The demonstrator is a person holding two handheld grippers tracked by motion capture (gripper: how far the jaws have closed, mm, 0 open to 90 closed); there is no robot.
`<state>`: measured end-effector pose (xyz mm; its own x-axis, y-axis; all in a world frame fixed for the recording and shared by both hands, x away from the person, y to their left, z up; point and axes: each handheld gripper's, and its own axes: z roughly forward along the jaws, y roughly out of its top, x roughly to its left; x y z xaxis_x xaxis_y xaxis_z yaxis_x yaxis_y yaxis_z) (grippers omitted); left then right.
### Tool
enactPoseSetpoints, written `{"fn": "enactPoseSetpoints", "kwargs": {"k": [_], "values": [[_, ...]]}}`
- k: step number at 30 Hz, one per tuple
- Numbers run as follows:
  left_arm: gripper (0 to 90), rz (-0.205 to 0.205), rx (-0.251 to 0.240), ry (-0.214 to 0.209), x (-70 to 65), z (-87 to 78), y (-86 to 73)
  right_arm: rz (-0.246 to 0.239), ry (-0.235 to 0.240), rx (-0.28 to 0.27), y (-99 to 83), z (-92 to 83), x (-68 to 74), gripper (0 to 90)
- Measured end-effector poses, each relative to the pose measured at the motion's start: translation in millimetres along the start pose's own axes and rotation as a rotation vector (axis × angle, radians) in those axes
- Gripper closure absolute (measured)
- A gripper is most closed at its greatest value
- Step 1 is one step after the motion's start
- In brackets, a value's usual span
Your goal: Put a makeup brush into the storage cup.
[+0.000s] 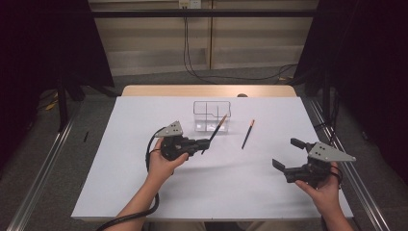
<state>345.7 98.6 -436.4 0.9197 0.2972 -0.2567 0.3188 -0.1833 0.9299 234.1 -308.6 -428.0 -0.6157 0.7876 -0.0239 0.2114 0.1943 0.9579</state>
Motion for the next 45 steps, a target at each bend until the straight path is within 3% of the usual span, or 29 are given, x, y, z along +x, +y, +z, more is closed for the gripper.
{"fn": "enactPoseSetpoints", "kwargs": {"k": [7,14,32,45], "values": [[85.0,-0.013,-0.070,-0.010,-1.4,-1.3,-3.1,-0.001,-0.002,-0.002,0.2,0.1,-0.4,1.0],[85.0,-0.015,-0.097,-0.020,-2.6,-0.7,-3.7,0.000,-0.003,-0.003,0.2,0.0,-0.2,1.0],[85.0,0.006,-0.087,-0.016,-4.0,4.7,-3.9,0.044,-0.001,-0.030,8.0,4.0,-1.2,0.6],[84.9,0.005,-0.088,-0.021,-5.5,7.7,-3.1,0.055,0.041,-0.025,24.4,23.8,6.4,0.6]]}}
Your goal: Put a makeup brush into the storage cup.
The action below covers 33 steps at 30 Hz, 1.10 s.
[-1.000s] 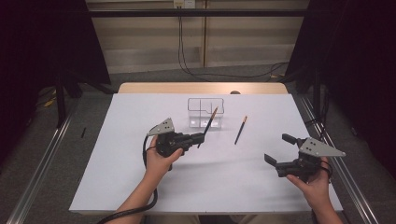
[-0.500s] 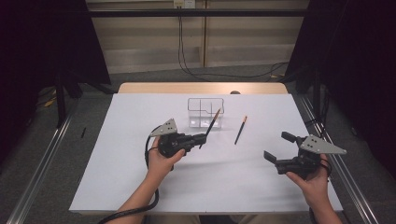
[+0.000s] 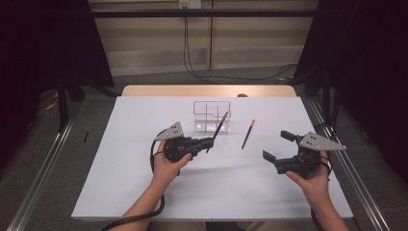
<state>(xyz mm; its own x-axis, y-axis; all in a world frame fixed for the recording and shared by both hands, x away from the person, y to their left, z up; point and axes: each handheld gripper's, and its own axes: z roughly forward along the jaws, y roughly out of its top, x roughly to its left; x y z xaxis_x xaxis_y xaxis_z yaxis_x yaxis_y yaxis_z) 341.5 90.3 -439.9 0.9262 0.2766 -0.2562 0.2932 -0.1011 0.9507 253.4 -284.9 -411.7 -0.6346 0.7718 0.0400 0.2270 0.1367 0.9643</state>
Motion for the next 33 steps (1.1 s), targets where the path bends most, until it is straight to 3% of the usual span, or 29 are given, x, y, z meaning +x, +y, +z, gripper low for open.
{"fn": "enactPoseSetpoints", "kwargs": {"k": [16,33], "values": [[84.9,0.009,0.011,-0.013,-0.6,6.9,0.9,0.031,0.048,-0.001,16.5,31.0,12.1,1.2],[85.0,0.015,0.024,-0.022,-2.4,13.0,-0.3,0.031,0.091,-0.016,33.1,55.7,22.7,6.0]]}}
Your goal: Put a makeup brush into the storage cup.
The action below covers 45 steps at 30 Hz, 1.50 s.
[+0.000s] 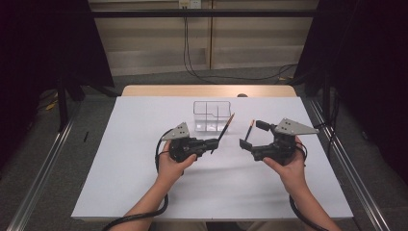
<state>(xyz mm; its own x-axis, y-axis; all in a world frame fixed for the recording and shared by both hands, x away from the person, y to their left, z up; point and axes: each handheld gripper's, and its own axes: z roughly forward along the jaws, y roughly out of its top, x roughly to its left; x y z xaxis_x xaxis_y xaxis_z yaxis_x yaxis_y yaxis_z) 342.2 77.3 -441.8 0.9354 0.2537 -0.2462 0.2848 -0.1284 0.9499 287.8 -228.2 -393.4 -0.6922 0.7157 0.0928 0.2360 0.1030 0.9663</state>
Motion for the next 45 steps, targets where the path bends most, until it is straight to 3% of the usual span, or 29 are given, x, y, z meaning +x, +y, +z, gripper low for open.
{"fn": "enactPoseSetpoints", "kwargs": {"k": [7,12,18,27,36,42,45], "values": [[84.9,0.003,-0.001,-0.002,-0.8,1.1,-0.2,-0.001,0.019,-0.015,5.5,9.1,4.9,12.4],[84.9,0.008,0.002,-0.006,-1.9,2.7,-0.1,0.028,0.067,-0.030,8.0,16.1,6.6,22.7],[84.9,0.010,0.006,-0.009,-3.1,4.9,-0.2,0.048,0.087,-0.035,9.4,24.8,10.7,32.1],[84.9,0.018,0.010,-0.009,-4.5,5.6,-0.1,0.100,0.121,-0.062,13.3,35.4,13.4,57.9],[84.9,0.021,0.003,-0.016,-7.5,7.9,-0.3,0.142,0.124,-0.080,13.4,37.7,13.4,78.4],[84.8,0.010,-0.001,-0.025,-8.8,10.9,-1.6,0.186,0.163,-0.094,12.3,39.6,14.0,83.1],[84.8,0.003,-0.005,-0.032,-9.2,11.6,-1.8,0.169,0.168,-0.092,14.0,41.9,17.6,83.7]]}}
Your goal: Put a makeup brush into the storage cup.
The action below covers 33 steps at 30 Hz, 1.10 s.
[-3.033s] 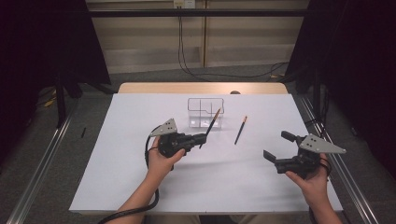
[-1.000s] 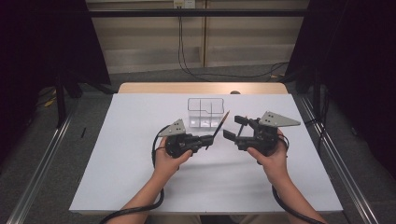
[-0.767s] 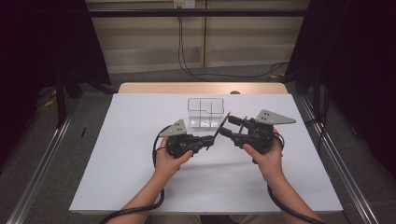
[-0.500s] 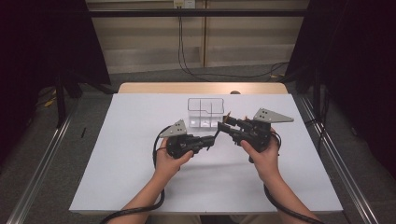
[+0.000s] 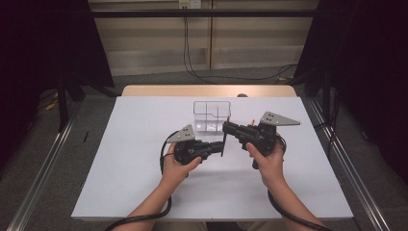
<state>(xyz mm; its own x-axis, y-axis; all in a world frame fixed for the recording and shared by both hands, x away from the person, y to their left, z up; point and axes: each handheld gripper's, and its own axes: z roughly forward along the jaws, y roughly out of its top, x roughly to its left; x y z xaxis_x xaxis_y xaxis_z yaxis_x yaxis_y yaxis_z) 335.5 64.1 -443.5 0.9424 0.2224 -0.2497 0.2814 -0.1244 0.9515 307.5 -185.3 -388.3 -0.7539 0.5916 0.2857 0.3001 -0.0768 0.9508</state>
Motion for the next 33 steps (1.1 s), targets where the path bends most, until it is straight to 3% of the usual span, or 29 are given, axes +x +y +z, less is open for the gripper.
{"fn": "enactPoseSetpoints", "kwargs": {"k": [12,19,25,29,31,33], "values": [[84.6,-0.004,-0.004,-0.008,0.7,-3.6,2.0,-0.019,0.025,-0.006,2.4,1.8,1.5,84.0],[78.6,0.029,0.007,0.001,0.7,-8.8,3.4,-0.038,0.027,-0.010,5.0,1.6,1.5,83.9],[63.7,0.052,-0.019,0.003,0.7,-16.5,6.4,-0.046,0.036,-0.006,6.1,1.2,0.0,83.9],[50.5,0.062,-0.027,0.031,1.3,-24.1,8.4,-0.052,0.038,-0.006,5.9,1.2,-0.7,83.9],[41.5,0.081,-0.023,0.041,2.2,-27.1,9.4,-0.053,0.042,-0.006,5.8,1.3,-0.7,83.9],[33.4,0.071,0.002,0.042,2.7,-29.5,9.7,-0.050,0.045,-0.007,5.7,1.3,-0.8,83.9]]}}
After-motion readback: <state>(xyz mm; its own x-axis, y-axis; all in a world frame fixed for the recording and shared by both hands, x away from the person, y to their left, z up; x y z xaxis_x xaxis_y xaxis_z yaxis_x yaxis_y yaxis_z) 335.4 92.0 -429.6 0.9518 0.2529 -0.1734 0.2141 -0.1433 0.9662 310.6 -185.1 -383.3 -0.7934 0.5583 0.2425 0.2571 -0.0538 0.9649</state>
